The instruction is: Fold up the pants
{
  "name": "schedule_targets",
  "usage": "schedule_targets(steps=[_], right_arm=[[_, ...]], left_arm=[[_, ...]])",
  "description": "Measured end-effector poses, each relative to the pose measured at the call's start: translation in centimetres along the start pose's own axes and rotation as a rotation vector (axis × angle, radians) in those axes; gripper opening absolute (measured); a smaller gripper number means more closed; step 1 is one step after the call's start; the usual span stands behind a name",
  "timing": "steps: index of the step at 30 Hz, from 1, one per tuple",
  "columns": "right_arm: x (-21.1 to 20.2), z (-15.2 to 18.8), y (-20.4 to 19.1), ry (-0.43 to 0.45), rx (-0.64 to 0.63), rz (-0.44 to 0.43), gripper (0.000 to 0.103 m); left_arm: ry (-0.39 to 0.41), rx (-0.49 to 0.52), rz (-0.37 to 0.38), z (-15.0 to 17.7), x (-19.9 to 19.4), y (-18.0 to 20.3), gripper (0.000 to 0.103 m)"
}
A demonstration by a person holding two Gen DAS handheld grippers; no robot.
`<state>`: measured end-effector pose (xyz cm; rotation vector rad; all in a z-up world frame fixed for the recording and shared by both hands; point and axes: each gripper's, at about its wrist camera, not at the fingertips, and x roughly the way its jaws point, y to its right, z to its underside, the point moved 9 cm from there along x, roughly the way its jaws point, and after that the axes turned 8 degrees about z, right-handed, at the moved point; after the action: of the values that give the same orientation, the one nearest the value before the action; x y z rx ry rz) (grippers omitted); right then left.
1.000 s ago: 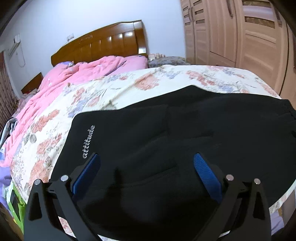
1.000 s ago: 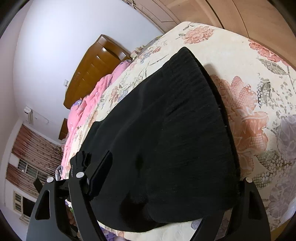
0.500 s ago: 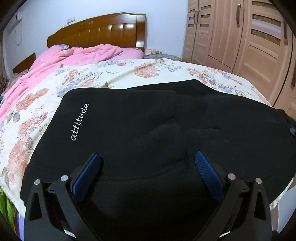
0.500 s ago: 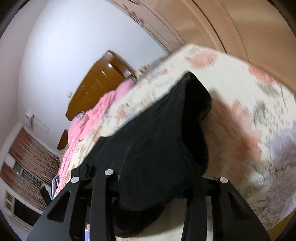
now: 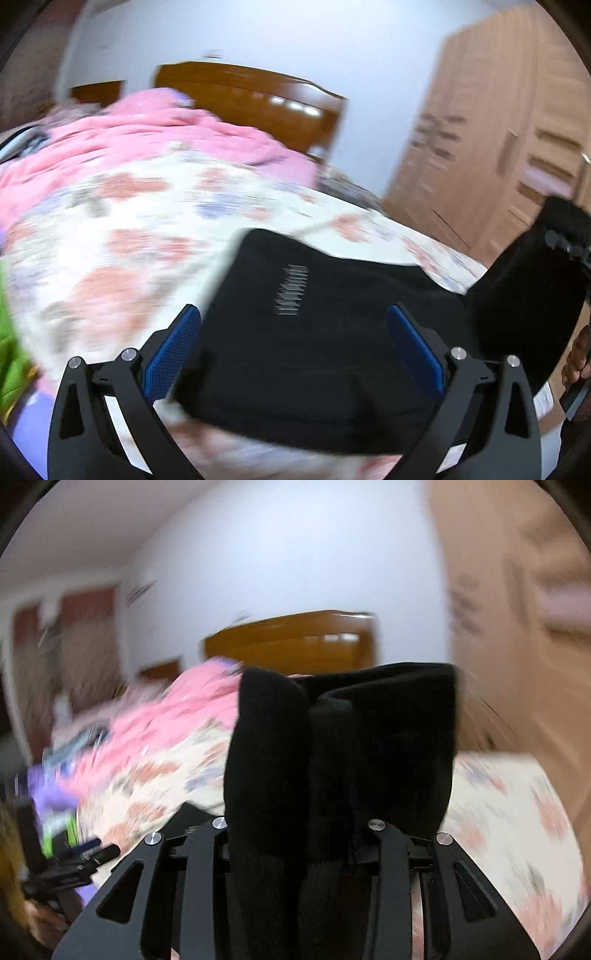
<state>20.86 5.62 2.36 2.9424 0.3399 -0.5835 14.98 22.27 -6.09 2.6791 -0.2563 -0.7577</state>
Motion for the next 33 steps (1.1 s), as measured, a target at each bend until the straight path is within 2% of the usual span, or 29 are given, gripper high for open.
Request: schedule_targets(steps=[2, 3, 4, 5, 6, 7, 8, 9, 13, 17, 18, 19, 20, 21, 24, 26, 30, 33], right_arm=[[2.5, 1.0, -6.5, -0.037, -0.174, -0.027, 0.035], [4.5, 2.9, -10.8, -0.085, -0.285, -0.058, 0.035], [5.5, 4.3, -13.0, -0.118, -0.349, -0.072, 0.035], [6.8, 6.6, -15.4, -0.165, -0.443, -0.080, 0.034], [8.5, 10.4, -17.8, -0.251, -0.572, -0.082, 0.034], [9.2, 13.2, -19.0, -0.286, -0.668, -0.058, 0.035], [8.4, 13.6, -19.7, -0.173, -0.741, 0.018, 0.036], [8.0, 13.5, -19.8, -0.154, -0.742, 0.034, 0.038], [7.9, 13.0, -18.9, -0.171, -0.701, -0.007, 0.038], [6.6, 12.9, -18.9, -0.162, -0.728, -0.008, 0.042], [5.3, 12.8, -18.8, -0.171, -0.706, -0.070, 0.049], [3.5, 12.2, -18.5, -0.175, -0.639, -0.189, 0.059], [2.6, 11.7, -18.8, -0.167, -0.581, -0.270, 0.086], [0.1, 10.4, -17.5, -0.128, -0.484, -0.372, 0.093], [-5.9, 8.5, -13.3, -0.056, -0.330, -0.597, 0.093], [-7.3, 7.7, -9.1, -0.022, -0.223, -0.586, 0.093], [-5.1, 9.1, 0.2, -0.105, 0.001, -0.394, 0.094], [-4.3, 10.6, 3.3, -0.148, 0.111, -0.361, 0.094]], left_arm=[[0.024, -0.031, -0.038, -0.1, -1.7, -2.2, 0.101], [0.032, -0.042, -0.059, -0.1, -2.5, -3.2, 0.101], [0.037, -0.051, -0.086, 0.1, -3.4, -4.4, 0.101], [0.036, -0.057, -0.107, 0.4, -3.9, -5.3, 0.101], [0.034, -0.063, -0.127, 0.7, -4.5, -6.2, 0.101], [0.030, -0.069, -0.140, 1.0, -4.9, -7.0, 0.101], [0.021, -0.076, -0.152, 1.4, -5.2, -7.6, 0.101], [0.012, -0.081, -0.162, 1.8, -5.4, -8.2, 0.101], [-0.003, -0.084, -0.178, 3.0, -6.0, -9.4, 0.101], [0.011, -0.107, -0.147, 2.8, -5.7, -9.4, 0.101], [0.014, -0.109, -0.145, 2.6, -5.8, -9.3, 0.101], [0.019, -0.113, -0.135, 2.3, -6.0, -9.1, 0.101], [0.022, -0.116, -0.124, 2.0, -6.1, -9.0, 0.101], [0.025, -0.118, -0.112, 1.7, -6.4, -8.7, 0.101], [0.029, -0.108, -0.094, 0.8, -6.8, -8.0, 0.101], [0.023, -0.107, -0.068, 0.4, -6.5, -7.1, 0.101], [-0.029, -0.095, 0.037, 0.1, -4.0, -3.9, 0.101], [-0.066, -0.065, 0.097, 0.0, -1.9, -1.2, 0.101]])
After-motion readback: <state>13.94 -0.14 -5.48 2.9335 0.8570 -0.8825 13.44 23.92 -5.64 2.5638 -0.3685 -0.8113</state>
